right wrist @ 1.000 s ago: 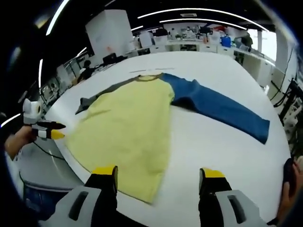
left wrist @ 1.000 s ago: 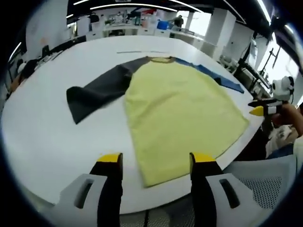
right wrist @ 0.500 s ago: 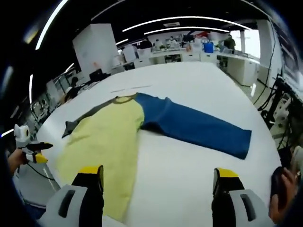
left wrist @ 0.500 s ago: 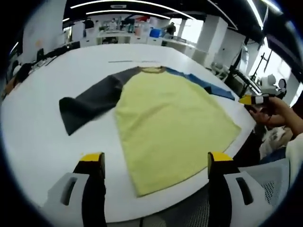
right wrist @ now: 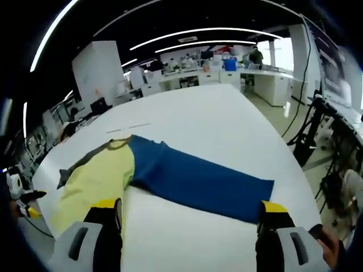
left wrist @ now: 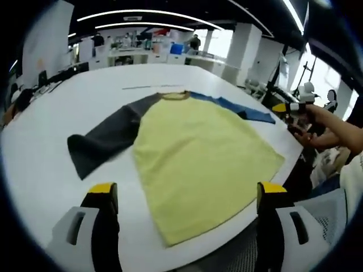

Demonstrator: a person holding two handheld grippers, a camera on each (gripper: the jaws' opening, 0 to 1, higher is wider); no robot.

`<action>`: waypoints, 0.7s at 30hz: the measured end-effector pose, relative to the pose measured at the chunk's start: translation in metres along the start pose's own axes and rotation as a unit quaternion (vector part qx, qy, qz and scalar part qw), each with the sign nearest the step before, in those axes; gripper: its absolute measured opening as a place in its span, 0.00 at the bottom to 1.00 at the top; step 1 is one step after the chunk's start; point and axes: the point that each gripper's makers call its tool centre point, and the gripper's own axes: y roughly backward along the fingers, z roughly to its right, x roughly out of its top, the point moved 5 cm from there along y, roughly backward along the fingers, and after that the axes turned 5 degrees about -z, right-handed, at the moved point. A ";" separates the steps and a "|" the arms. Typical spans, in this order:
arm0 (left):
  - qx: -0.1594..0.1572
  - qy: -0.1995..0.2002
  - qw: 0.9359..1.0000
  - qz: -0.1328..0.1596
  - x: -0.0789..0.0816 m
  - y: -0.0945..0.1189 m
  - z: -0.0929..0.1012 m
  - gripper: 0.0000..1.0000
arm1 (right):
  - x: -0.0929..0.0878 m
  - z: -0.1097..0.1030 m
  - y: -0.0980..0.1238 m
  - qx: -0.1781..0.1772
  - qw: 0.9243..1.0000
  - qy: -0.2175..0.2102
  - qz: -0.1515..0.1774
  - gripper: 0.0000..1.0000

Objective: Fold the garment on the visible template until the final outline fits inside the template.

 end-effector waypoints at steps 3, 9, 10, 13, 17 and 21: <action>-0.001 -0.006 1.000 0.003 0.001 0.001 0.000 0.99 | 0.007 0.013 -0.006 -0.011 1.000 -0.011 0.011 0.94; 0.002 -0.012 1.000 0.014 0.006 0.003 0.001 0.99 | 0.008 0.031 -0.021 -0.026 0.999 -0.034 0.012 0.83; 0.002 -0.013 1.000 0.017 0.006 0.003 0.001 0.99 | 0.008 0.033 -0.023 -0.027 0.999 -0.038 0.014 0.82; 0.005 -0.013 1.000 0.019 0.007 0.004 -0.001 0.99 | 0.006 0.039 -0.030 -0.037 0.999 -0.037 0.012 0.76; 0.009 -0.011 1.000 0.021 0.006 0.005 -0.004 0.99 | -0.003 0.052 -0.038 -0.059 0.997 -0.044 -0.004 0.68; 0.014 -0.011 1.000 0.024 0.005 0.007 -0.005 0.98 | -0.012 0.062 -0.041 -0.072 0.995 -0.070 -0.011 0.62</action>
